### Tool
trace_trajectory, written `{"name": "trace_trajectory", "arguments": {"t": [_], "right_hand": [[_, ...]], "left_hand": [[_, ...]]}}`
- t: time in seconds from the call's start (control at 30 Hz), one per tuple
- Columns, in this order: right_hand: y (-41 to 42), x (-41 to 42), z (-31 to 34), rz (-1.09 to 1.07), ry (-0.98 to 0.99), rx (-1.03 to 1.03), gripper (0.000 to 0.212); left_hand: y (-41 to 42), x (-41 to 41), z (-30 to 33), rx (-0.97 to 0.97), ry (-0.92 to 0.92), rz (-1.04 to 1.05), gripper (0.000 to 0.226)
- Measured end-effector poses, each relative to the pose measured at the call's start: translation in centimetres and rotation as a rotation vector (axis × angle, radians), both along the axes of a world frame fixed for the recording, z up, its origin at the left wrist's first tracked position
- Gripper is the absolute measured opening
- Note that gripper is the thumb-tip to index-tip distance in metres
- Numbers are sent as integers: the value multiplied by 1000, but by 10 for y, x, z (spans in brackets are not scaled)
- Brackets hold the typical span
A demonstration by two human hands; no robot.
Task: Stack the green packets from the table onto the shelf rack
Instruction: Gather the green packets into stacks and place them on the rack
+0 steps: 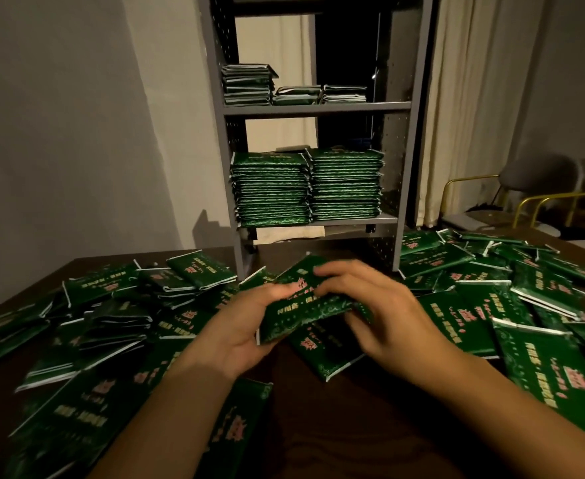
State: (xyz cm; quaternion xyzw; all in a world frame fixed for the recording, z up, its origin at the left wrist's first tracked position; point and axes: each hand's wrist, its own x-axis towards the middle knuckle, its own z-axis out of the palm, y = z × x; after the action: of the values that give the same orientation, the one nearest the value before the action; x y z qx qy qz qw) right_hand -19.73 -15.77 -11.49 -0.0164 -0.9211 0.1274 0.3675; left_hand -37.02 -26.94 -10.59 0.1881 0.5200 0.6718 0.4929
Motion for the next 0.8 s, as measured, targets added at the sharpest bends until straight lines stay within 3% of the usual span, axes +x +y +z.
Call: {"name": "trace_trajectory", "arguments": {"t": [0.1, 0.23, 0.3, 0.37, 0.43, 0.53, 0.63, 0.8], "right_hand": [[2, -4, -2, -142, 64, -178, 71], [6, -5, 1, -90, 147, -958, 39], [7, -6, -1, -35, 36, -1110, 73], [9, -8, -5, 2, 10, -1115, 102], [11, -9, -7, 10, 24, -1107, 105], [13, -6, -4, 48, 85, -1131, 70], [9, -3, 1, 62, 68, -1123, 32], [5, -12, 0, -65, 80, -1032, 24]], "left_hand": [[3, -4, -4, 24, 77, 63, 32], [4, -1, -6, 77, 173, 137, 37], [3, 6, -5, 103, 227, 129, 38], [3, 15, -4, 125, 303, 133, 34], [2, 23, -3, 143, 362, 143, 30], [2, 25, 6, 87, 471, 146, 20], [3, 13, 13, -33, 583, 193, 29], [-4, 0, 8, -10, 622, 44, 23]]}}
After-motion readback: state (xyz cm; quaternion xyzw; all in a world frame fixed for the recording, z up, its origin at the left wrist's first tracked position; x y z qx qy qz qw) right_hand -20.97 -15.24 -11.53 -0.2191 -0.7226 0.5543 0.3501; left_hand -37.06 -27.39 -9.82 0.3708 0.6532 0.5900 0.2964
